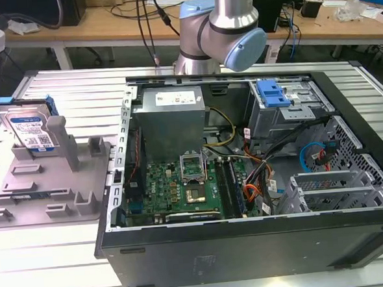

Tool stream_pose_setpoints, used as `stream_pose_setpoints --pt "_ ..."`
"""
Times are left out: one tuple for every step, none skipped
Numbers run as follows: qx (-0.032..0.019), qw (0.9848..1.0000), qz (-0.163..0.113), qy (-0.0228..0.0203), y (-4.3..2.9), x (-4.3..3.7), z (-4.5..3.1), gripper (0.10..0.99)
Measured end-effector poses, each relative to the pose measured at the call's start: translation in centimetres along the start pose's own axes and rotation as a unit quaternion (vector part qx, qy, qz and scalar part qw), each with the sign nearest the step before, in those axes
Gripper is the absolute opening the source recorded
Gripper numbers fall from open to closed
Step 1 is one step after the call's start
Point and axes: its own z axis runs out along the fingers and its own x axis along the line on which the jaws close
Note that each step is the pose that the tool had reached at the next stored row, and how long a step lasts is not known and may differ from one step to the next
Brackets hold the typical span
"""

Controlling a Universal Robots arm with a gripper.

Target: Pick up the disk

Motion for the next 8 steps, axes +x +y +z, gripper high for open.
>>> stream_pose_setpoints --pt "0.0000 0.9999 -0.016 0.0006 0.00 0.00 0.00 0.106" --pt "0.0001 0.9996 -0.028 0.0011 -0.01 0.00 0.01 0.106" --pt "0.0001 0.9994 -0.036 0.0014 0.00 0.00 0.00 0.106" --pt "0.0002 0.9985 -0.054 0.0021 0.00 0.00 0.01 0.106" --pt "0.0002 0.9976 -0.069 0.0027 -0.01 0.00 0.01 0.114" --pt "0.0003 0.9970 -0.078 0.0030 0.00 0.00 0.00 0.169" --pt "0.0003 0.9962 -0.087 0.0034 -0.01 0.00 0.01 0.235" --pt "0.0003 0.9953 -0.097 0.0038 -0.01 0.00 0.01 0.235"
